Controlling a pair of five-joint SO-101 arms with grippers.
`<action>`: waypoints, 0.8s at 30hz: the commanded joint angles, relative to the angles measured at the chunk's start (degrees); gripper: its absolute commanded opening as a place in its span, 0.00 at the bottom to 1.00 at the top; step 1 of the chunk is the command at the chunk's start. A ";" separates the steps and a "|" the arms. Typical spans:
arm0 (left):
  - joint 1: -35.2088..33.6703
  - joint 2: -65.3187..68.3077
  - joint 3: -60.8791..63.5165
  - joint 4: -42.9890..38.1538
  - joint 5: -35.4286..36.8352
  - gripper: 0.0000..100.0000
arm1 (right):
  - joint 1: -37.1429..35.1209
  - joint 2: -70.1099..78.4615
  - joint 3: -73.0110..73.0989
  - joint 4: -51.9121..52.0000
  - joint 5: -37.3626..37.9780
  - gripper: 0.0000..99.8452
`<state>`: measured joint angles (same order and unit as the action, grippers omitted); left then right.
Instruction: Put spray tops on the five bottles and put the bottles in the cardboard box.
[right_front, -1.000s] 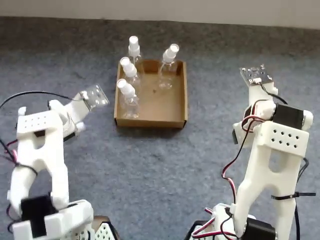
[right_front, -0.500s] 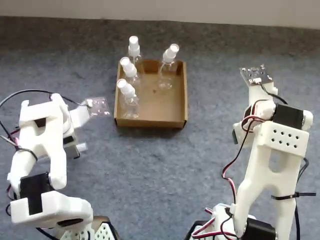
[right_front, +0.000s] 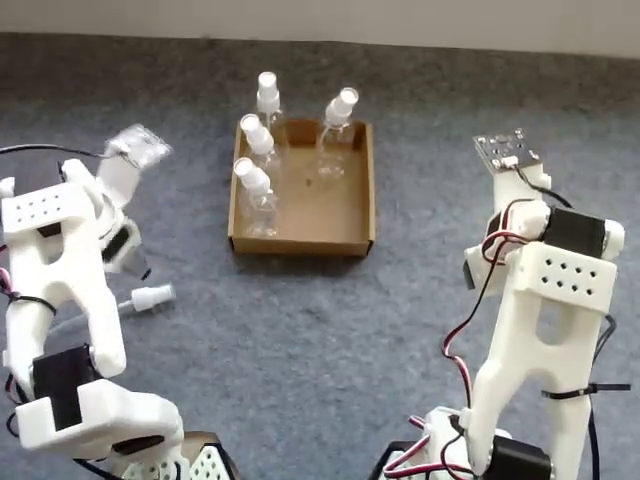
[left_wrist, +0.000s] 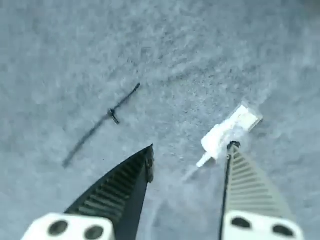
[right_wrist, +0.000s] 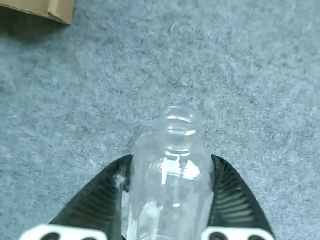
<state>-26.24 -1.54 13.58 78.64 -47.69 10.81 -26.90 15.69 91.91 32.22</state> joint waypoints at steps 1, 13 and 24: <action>3.12 -0.31 2.33 1.49 40.44 0.22 | -1.36 -1.98 0.84 -0.40 0.53 0.11; 6.73 -0.40 13.85 1.32 64.35 0.22 | -1.36 -2.07 1.54 -0.48 0.53 0.11; 6.64 -0.31 23.69 -21.89 69.63 0.22 | -1.10 -2.07 1.54 -0.40 0.62 0.11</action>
<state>-20.35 -1.54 35.21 65.63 21.32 10.02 -27.16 17.98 91.91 32.22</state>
